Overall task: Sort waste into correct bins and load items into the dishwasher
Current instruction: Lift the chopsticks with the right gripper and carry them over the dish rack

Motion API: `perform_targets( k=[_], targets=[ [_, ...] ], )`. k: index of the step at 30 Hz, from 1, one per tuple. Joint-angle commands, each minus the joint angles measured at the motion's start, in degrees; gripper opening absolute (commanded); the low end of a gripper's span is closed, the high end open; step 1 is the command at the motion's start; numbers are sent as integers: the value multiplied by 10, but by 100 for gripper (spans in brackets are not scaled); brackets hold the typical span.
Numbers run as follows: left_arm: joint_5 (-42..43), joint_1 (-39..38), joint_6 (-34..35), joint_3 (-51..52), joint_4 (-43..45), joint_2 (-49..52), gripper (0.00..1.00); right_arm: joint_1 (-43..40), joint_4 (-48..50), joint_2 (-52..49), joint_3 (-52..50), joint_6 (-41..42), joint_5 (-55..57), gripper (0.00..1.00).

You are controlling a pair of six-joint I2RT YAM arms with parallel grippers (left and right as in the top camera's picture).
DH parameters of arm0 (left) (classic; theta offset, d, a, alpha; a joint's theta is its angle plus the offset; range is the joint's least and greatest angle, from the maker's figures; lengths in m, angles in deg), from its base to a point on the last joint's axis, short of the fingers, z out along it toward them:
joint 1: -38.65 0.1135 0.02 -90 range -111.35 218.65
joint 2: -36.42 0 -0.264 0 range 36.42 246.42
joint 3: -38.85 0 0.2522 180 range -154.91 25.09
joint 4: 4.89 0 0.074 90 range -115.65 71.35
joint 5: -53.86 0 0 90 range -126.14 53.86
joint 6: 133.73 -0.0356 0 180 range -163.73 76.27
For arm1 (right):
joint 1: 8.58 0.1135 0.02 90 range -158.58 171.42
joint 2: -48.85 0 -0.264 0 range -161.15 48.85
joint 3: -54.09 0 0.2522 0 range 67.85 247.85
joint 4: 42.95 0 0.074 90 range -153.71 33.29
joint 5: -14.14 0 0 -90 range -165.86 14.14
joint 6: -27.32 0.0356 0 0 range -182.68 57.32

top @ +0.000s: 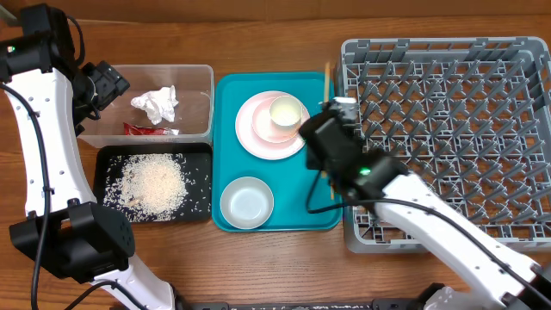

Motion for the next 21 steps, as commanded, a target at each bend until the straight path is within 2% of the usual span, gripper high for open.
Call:
perform_targets(
  k=[1,2,5,9,11,14,21],
  targets=[
    [-8,-2,-7,-3,0,-2,100,-46,-19,14,10,-122,9,4],
    [-8,-2,-7,-3,0,-2,100,-65,-33,14,9,-165,9,4],
    [-8,-2,-7,-3,0,-2,100,-116,-58,9,8,-221,9,4],
    [-8,-2,-7,-3,0,-2,100,-178,-78,4,7,-233,-1,4],
    [-8,-2,-7,-3,0,-2,100,-199,-78,1,4,-239,-32,4],
    [-8,-2,-7,-3,0,-2,100,-227,-82,-9,3,-291,-101,4],
    [-8,-2,-7,-3,0,-2,100,-247,-84,-32,0,-303,-114,4]
  ],
)
